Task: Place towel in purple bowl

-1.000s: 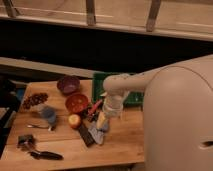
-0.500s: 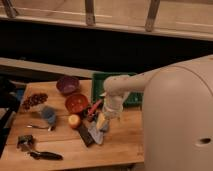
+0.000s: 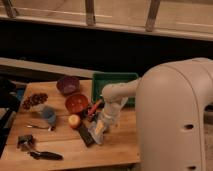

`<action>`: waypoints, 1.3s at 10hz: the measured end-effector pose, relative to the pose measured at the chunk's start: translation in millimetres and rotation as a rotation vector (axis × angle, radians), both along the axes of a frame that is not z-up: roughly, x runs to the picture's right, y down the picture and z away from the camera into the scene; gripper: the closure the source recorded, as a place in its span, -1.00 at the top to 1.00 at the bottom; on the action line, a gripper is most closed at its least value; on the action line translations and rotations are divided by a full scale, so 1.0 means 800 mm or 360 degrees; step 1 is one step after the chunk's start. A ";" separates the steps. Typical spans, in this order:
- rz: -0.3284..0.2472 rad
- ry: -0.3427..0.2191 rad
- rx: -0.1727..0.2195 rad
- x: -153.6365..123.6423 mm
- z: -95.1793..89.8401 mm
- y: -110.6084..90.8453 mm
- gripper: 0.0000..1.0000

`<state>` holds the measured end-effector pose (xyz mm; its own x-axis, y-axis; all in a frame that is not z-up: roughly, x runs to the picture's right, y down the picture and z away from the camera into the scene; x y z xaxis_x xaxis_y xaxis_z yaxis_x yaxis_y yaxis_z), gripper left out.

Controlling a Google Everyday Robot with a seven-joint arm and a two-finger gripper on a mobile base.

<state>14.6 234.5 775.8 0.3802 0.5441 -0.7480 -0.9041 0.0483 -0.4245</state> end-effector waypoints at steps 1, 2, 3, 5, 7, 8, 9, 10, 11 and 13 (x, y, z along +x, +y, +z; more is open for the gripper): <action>-0.0001 -0.0006 -0.0015 -0.002 0.001 0.004 0.49; -0.0009 -0.0019 -0.0034 -0.007 0.004 0.010 0.49; -0.0023 -0.0040 -0.0051 -0.016 0.006 0.014 0.49; -0.0047 -0.0076 -0.0071 -0.032 0.009 0.020 0.49; -0.0062 -0.0095 -0.0087 -0.041 0.011 0.025 0.48; -0.0074 -0.0097 -0.0090 -0.045 0.013 0.027 0.40; -0.0084 -0.0089 -0.0094 -0.048 0.015 0.030 0.23; -0.0086 -0.0074 -0.0095 -0.046 0.017 0.030 0.02; -0.0084 -0.0061 -0.0096 -0.039 0.018 0.031 -0.20; -0.0083 -0.0051 -0.0099 -0.035 0.019 0.033 -0.62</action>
